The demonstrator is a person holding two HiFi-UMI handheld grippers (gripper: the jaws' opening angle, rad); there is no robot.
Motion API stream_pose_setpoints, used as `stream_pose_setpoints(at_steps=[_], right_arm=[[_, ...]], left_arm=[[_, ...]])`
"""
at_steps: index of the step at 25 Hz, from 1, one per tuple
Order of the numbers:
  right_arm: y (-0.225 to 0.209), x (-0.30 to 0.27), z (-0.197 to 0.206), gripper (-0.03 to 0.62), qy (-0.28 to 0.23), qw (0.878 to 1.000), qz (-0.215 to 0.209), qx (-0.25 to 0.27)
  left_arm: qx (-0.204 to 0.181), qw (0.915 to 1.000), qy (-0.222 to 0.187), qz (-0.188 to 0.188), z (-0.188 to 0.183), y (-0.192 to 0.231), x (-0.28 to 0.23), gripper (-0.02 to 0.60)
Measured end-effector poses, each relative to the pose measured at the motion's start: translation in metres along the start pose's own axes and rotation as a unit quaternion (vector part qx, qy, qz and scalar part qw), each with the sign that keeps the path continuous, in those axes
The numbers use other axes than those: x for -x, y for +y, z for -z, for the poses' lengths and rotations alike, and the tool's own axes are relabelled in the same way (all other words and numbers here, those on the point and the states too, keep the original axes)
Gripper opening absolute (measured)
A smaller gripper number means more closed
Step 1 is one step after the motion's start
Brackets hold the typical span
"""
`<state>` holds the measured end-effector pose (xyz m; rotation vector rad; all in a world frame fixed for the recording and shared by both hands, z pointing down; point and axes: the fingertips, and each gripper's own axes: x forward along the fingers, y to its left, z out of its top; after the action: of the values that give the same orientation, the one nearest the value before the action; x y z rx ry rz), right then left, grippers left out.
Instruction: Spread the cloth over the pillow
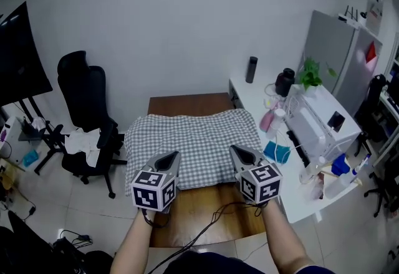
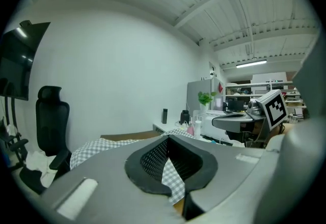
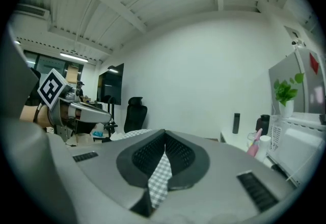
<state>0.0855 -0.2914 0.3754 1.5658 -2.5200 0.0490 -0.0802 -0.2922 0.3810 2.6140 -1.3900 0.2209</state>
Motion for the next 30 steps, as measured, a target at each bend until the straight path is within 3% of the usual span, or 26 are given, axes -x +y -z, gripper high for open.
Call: stream_pose_setpoints(at_steps=[6,15,30], right_arm=[[0.029,0.025,-0.029,0.006,-0.027,0.998,-0.05,0.011],[0.057,0.066,-0.058,0.008,-0.047,0.992,-0.109,-0.034],[0.065,0.083,-0.051,0.008,-0.049,0.992,-0.107,-0.044]], left_arm=[[0.003,0.9995,-0.031,-0.006,-0.023,-0.039,0.013,0.009],[-0.001,0.9992,-0.034,-0.022,-0.039,-0.075,0.028,0.009],[0.012,0.9984,-0.026,-0.049,-0.033,-0.096,0.037,0.009]])
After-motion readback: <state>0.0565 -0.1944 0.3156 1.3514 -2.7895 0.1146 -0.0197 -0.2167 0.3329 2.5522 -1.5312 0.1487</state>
